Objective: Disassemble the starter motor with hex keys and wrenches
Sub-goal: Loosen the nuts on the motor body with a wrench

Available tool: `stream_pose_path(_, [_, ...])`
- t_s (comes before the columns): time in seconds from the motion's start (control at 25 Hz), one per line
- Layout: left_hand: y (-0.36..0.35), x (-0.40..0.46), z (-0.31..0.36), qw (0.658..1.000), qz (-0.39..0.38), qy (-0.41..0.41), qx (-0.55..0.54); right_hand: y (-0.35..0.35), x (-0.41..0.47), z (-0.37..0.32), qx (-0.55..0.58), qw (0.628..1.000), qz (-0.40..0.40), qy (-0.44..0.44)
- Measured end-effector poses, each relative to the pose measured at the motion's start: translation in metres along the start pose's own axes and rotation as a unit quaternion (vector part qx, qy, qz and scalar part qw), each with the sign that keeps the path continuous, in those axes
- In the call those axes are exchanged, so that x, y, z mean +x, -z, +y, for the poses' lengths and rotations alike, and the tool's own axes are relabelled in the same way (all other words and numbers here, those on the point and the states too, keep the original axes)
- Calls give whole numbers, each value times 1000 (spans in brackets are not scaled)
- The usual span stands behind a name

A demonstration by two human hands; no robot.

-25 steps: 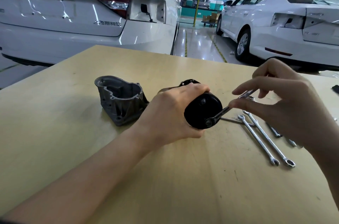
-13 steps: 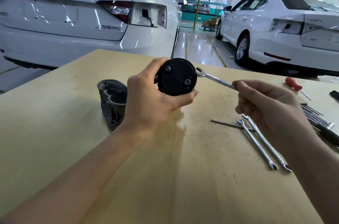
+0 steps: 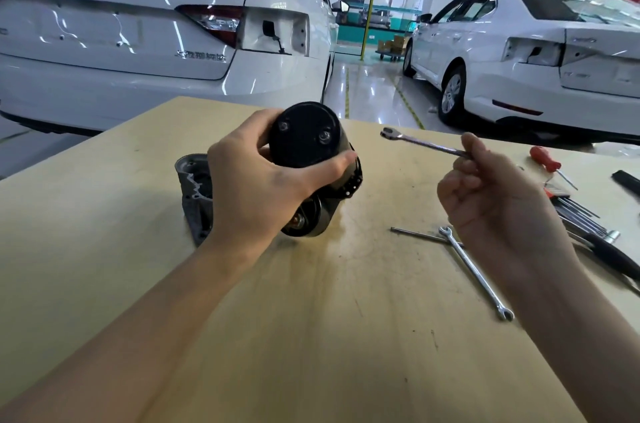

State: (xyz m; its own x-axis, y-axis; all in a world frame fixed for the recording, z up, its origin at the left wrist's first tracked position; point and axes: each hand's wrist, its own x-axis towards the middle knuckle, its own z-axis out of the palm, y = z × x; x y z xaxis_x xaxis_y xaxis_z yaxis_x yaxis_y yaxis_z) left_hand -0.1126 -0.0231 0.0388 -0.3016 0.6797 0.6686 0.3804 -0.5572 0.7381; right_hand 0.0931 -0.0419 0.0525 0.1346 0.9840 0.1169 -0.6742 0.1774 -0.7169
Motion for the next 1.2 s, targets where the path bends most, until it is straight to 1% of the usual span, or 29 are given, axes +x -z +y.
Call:
stream_pose_path(0.08, [-2,-2,1,1000,-15,-11,14,0,1,2,-17,1000,-25,3])
stream_pose_path(0.12, [-3,-2,0,1000,-15,-7,18,1,1,5,-45,998,-39,15])
stream_pose_path(0.16, [-4,-1,-1,1000,-9,-2,20,2,0,9,-95,993,-56,41])
stream_pose_path(0.2, [-5,0,-2,1000,-2,3,21,2,-2,17,-169,979,-75,83])
stream_pose_path(0.24, [-6,0,-3,1000,3,8,22,2,-6,26,-256,953,-95,131])
stream_pose_path(0.28, [-8,0,-4,1000,6,13,20,2,-10,37,-337,918,-118,171])
stream_pose_path(0.36, [-12,-3,-5,1000,9,28,-4,-1,-18,55,-443,855,-174,205])
stream_pose_path(0.4, [-14,-4,-5,999,8,41,-24,-4,-20,62,-471,834,-198,208])
stream_pose_path(0.44, [-15,-4,-4,997,6,55,-45,-7,-21,68,-482,824,-212,208])
stream_pose_path(0.48, [-15,-4,-5,996,4,69,-64,-11,-20,72,-479,824,-222,207])
stream_pose_path(0.56, [-12,-1,-6,991,-5,95,-97,-20,-15,79,-454,835,-231,208])
stream_pose_path(0.68, [-10,-2,-4,977,-58,112,-171,-26,-4,80,-406,860,-237,200])
stream_pose_path(0.76, [-16,-7,-2,977,-68,103,-177,-28,4,76,-418,853,-239,201])
stream_pose_path(0.84, [-21,-13,0,982,-28,99,-160,-34,10,71,-466,822,-228,236])
stream_pose_path(0.88, [-22,-15,-1,981,-8,104,-163,-39,13,68,-493,798,-228,262])
stream_pose_path(0.96, [-22,-20,-4,974,6,132,-184,-48,22,58,-541,743,-268,289])
stream_pose_path(1.0, [-23,-22,-5,972,0,140,-189,-50,27,51,-553,724,-300,283])
stream_pose_path(1.08, [-28,-31,-6,970,-36,130,-202,-45,36,32,-556,710,-360,240])
stream_pose_path(1.16, [-35,-39,-6,969,-85,104,-209,-38,40,12,-569,692,-395,203])
stream_pose_path(1.2, [-35,-40,-7,972,-105,86,-193,-37,41,4,-577,683,-407,187])
